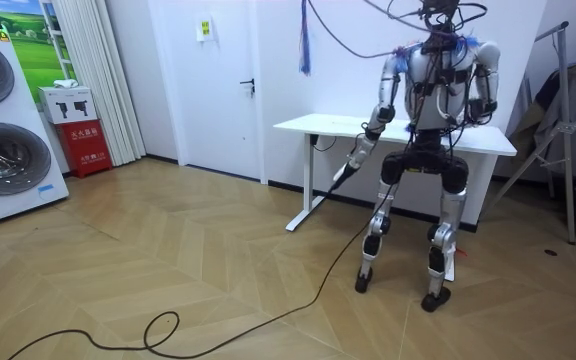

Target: Wipe table

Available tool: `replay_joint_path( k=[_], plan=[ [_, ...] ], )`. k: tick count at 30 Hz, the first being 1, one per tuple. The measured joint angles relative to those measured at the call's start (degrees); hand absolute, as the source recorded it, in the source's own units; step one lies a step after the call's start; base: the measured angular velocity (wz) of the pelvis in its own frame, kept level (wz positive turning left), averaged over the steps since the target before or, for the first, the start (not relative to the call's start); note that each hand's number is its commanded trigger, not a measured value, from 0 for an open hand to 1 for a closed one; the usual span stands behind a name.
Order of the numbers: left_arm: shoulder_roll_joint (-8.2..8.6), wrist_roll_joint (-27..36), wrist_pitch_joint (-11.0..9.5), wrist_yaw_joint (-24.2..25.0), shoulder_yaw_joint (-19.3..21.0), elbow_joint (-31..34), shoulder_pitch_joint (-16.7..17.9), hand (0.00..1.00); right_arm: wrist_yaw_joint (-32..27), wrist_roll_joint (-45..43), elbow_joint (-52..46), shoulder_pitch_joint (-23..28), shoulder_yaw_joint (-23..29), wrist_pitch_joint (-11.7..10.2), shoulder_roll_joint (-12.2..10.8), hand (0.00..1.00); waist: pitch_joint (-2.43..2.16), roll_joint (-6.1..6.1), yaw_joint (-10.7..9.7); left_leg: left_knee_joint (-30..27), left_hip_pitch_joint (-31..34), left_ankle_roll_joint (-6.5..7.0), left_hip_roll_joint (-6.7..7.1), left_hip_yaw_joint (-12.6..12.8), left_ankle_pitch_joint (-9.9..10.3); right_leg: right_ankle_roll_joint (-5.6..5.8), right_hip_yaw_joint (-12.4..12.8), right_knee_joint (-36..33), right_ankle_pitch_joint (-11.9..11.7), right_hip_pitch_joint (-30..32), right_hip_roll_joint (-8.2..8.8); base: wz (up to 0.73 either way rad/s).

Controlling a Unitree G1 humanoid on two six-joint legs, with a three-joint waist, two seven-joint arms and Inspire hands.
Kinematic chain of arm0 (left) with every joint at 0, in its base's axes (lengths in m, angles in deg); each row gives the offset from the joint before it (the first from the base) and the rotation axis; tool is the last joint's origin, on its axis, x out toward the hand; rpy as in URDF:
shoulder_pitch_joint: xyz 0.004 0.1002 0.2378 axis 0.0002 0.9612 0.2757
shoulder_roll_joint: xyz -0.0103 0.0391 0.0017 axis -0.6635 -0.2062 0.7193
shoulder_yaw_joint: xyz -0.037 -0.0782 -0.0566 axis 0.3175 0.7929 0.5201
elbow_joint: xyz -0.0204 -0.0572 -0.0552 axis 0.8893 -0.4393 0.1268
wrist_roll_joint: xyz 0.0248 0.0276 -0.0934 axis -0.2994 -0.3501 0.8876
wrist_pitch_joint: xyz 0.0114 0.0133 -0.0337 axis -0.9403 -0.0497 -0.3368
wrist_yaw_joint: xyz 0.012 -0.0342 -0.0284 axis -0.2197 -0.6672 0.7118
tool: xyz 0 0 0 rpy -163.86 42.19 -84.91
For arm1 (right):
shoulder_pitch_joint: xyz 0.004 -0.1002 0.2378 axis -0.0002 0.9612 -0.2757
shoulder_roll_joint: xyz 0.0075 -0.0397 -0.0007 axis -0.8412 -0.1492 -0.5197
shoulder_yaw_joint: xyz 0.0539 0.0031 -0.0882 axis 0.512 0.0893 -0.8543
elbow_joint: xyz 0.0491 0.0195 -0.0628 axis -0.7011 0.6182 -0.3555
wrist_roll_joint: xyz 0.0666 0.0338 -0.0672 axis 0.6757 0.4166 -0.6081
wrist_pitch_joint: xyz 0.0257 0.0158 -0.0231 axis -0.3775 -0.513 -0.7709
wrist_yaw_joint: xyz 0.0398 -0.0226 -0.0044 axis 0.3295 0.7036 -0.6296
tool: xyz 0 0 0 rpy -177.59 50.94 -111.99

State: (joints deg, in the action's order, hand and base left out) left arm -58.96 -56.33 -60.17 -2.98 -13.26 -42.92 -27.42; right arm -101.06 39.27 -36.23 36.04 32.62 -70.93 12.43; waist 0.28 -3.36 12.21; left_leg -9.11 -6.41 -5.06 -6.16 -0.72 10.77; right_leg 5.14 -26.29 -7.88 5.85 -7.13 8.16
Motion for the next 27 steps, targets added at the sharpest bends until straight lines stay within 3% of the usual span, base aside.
replay_joint_path(
  k=[4,7,8,9,10,11,16,18,22,27],
  plan=[
    [-0.6,-0.16,-0.61,-0.16,1.52,1.28,-0.36,0.0,-4.82,7.06,2.03,4.71,4.2,-0.68,4.74,1.0,-0.36,0.27,-2.0,-0.15,-0.17,0.42,0.16,0.32,0.28,0.14,1.0,-0.14,0.09,-0.33,0.1,-0.05],
    [-0.35,-0.15,-1.3,-0.15,0.4,2.14,-1.53,0.0,-4.39,8.05,4.92,2.26,5.31,-0.64,5.41,1.0,-0.57,0.76,-2.58,-0.44,-0.13,0.4,0.04,0.54,0.35,0.02,2.18,-0.85,0.13,0.15,-0.01,-0.06],
    [-0.33,-0.04,-1.31,-0.3,-0.79,2.2,-2.03,0.0,-3.59,8.05,5.45,1.32,5.23,-0.4,5.41,0.9,-0.66,0.93,-2.65,-0.43,-0.13,0.39,0.03,0.57,0.35,0.0,2.68,-0.89,0.13,0.18,-0.11,-0.06],
    [-0.31,-0.05,-1.3,-0.32,-1.41,2.19,-2.23,0.0,-3.19,8.04,5.94,0.72,5.01,-0.3,5.42,0.62,-0.67,0.98,-2.66,-0.44,-0.16,0.39,0.03,0.57,0.35,-0.05,2.79,-0.89,0.1,0.19,-0.13,-0.06],
    [-0.16,-0.16,-1.31,-0.35,-2.59,2.19,-2.67,0.0,-2.25,8.04,6.15,-0.33,4.41,0.49,5.37,0.25,-0.68,0.99,-2.62,-0.51,-0.2,0.4,-0.02,0.64,0.34,-0.2,3.08,-0.98,0.0,0.27,-0.19,-0.14],
    [0.16,-0.33,-1.31,-0.46,-3.59,2.05,-3.03,0.0,-1.44,7.98,5.74,-1.09,3.78,1.84,5.35,0.02,-0.69,1.0,-2.23,-0.53,-0.35,0.39,-0.15,1.21,0.34,-0.33,4.0,-1.16,-0.08,0.55,-0.32,-0.21],
    [0.6,-0.34,-1.24,-0.97,-7.79,2.19,-2.95,0.0,1.38,5.19,0.48,-2.16,1.3,8.28,4.6,0.0,-0.67,0.88,-1.71,-0.32,-0.46,0.4,-0.29,3.45,0.33,-0.73,6.31,-1.98,-0.44,2.02,-0.48,-0.25],
    [0.36,-0.09,-1.15,-1.07,-8.83,2.17,-2.96,0.0,2.68,2.57,-1.4,-2.37,-1.03,9.69,4.69,0.0,-0.64,0.86,-1.16,0.27,-1.18,0.4,-0.38,3.87,0.34,-0.84,7.36,-2.11,-0.51,2.31,-0.73,-0.25],
    [0.41,-0.11,-1.22,-1.45,-10.29,2.17,-3.65,0.0,4.77,-2.09,-4.43,-2.28,-4.05,10.22,3.98,0.0,-0.41,0.5,-1.19,1.1,-1.87,0.43,-0.41,3.96,0.38,-0.86,7.62,-2.25,-0.52,2.29,-0.85,-0.07],
    [0.4,-0.1,-1.27,-1.48,-10.32,2.19,-3.79,0.0,5.97,-3.94,-5.82,-1.94,-3.92,10.0,3.9,0.0,-0.34,0.72,-1.66,1.43,-2.3,0.54,-0.45,4.94,0.72,-0.81,8.49,-2.09,-0.54,2.52,-0.97,-0.09]
  ],
)
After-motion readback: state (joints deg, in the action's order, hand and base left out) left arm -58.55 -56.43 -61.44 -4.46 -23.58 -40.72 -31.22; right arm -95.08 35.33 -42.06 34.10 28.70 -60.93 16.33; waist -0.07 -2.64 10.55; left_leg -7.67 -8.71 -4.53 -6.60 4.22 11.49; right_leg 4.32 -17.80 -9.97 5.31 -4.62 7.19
